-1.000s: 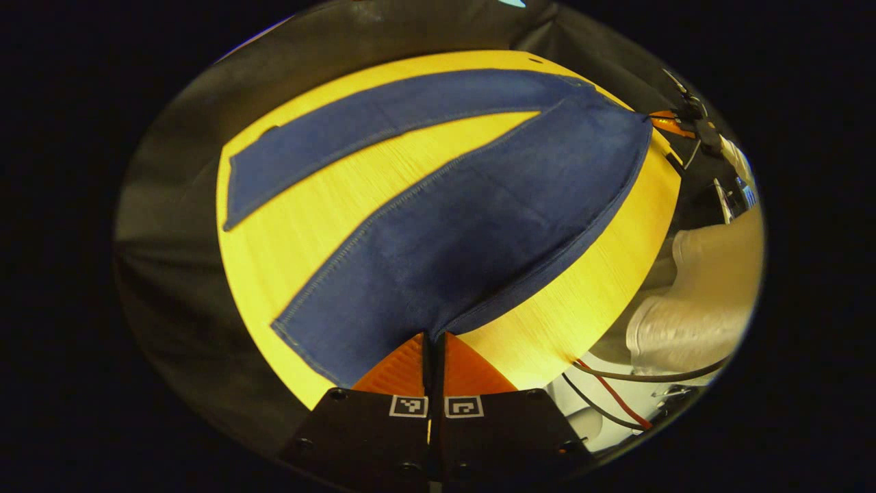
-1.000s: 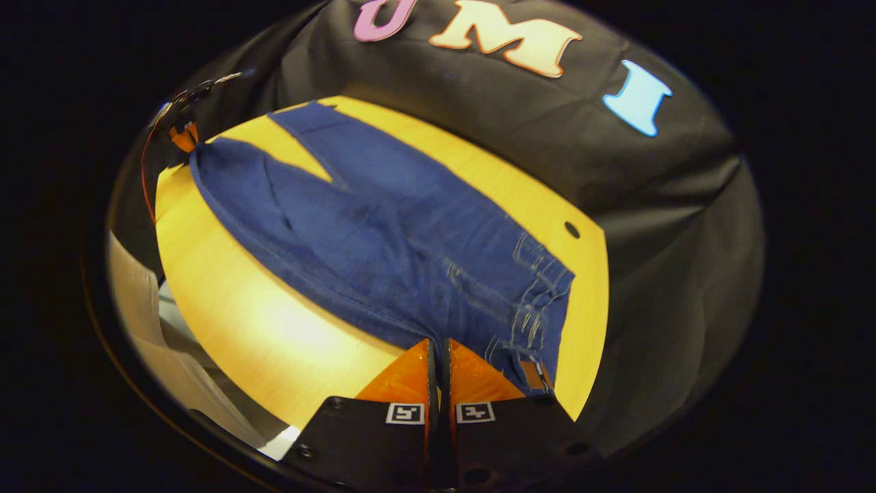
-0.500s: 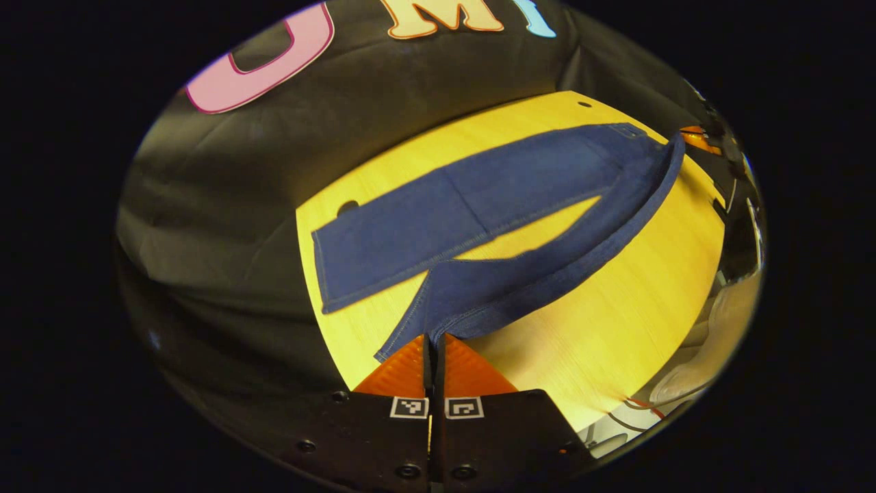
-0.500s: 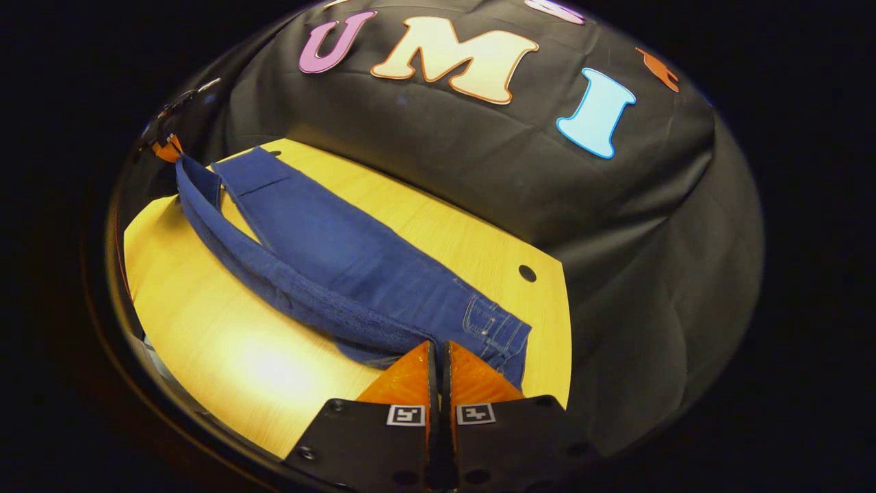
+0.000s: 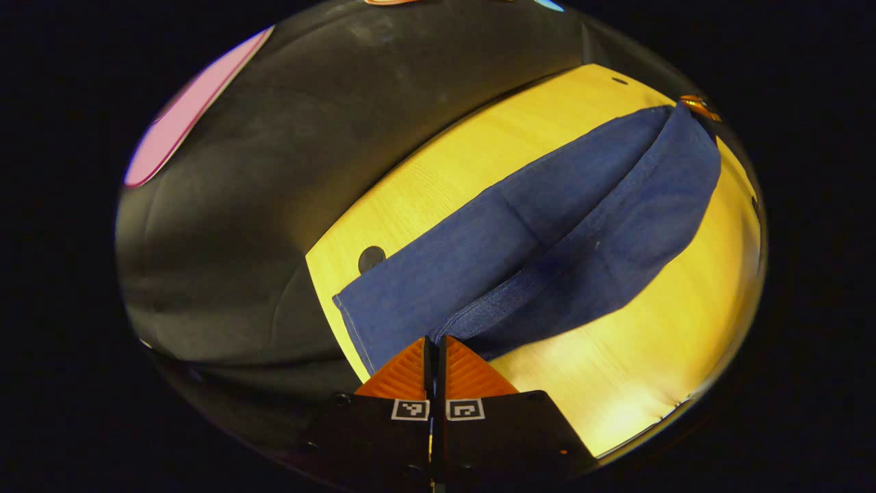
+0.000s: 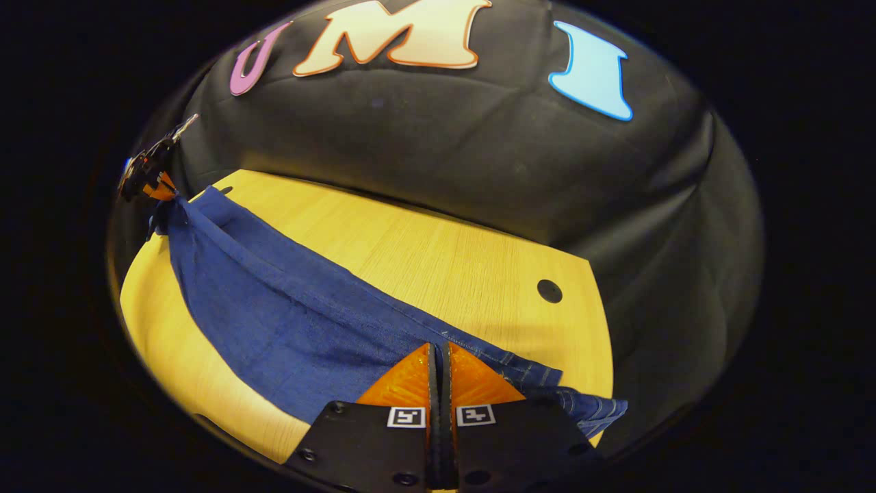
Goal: Grasp the waist and the cuffs of the jeans and fold them to make the two legs overlap; first hold the waist and fold one-third of the jeans toward the cuffs, then hold the cuffs and fold the remaining one-third in the same direction to finish folding.
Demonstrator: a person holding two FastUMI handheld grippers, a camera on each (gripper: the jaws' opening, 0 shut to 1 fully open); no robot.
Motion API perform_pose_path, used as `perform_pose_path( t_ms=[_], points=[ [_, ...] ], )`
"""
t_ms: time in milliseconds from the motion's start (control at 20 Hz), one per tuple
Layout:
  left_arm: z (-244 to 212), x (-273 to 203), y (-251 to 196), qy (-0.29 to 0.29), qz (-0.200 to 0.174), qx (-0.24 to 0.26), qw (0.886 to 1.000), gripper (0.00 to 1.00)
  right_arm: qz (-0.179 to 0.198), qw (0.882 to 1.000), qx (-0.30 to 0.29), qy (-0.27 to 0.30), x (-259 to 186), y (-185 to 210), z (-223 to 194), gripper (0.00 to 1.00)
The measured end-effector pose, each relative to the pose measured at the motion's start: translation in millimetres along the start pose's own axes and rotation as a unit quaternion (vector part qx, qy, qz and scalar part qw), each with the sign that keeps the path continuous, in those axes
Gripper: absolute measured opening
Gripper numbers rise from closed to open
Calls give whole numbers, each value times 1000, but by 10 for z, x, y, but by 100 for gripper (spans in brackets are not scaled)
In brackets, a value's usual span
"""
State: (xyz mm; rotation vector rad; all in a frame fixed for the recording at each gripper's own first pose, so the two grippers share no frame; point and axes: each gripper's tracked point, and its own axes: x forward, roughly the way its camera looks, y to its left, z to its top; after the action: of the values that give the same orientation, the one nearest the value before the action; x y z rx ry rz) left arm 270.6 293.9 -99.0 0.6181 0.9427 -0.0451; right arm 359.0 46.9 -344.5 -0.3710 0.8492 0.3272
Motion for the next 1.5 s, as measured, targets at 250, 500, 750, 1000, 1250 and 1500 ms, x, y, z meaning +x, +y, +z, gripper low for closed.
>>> perform_pose_path(
  t_ms=[250,500,750,1000,1250,1500],
  points=[
    [142,524,79,-19,31,-15,999,0,-7,999,23,24,494,71,-197,0],
    [181,412,418,-68,123,-59,988,43,-4,997,79,18,520,36,-139,38],
    [295,62,501,-150,256,-193,935,93,-35,992,116,-24,336,-261,6,100],
    [467,-316,439,-229,258,-299,890,95,-69,987,142,-22,-126,-704,-310,100],
    [405,-234,449,-256,227,-330,880,95,-93,974,204,-6,-556,-1116,-782,100],
    [445,-251,460,-248,194,-322,893,95,-95,963,253,9,-692,-1366,-1139,100]
  ],
)
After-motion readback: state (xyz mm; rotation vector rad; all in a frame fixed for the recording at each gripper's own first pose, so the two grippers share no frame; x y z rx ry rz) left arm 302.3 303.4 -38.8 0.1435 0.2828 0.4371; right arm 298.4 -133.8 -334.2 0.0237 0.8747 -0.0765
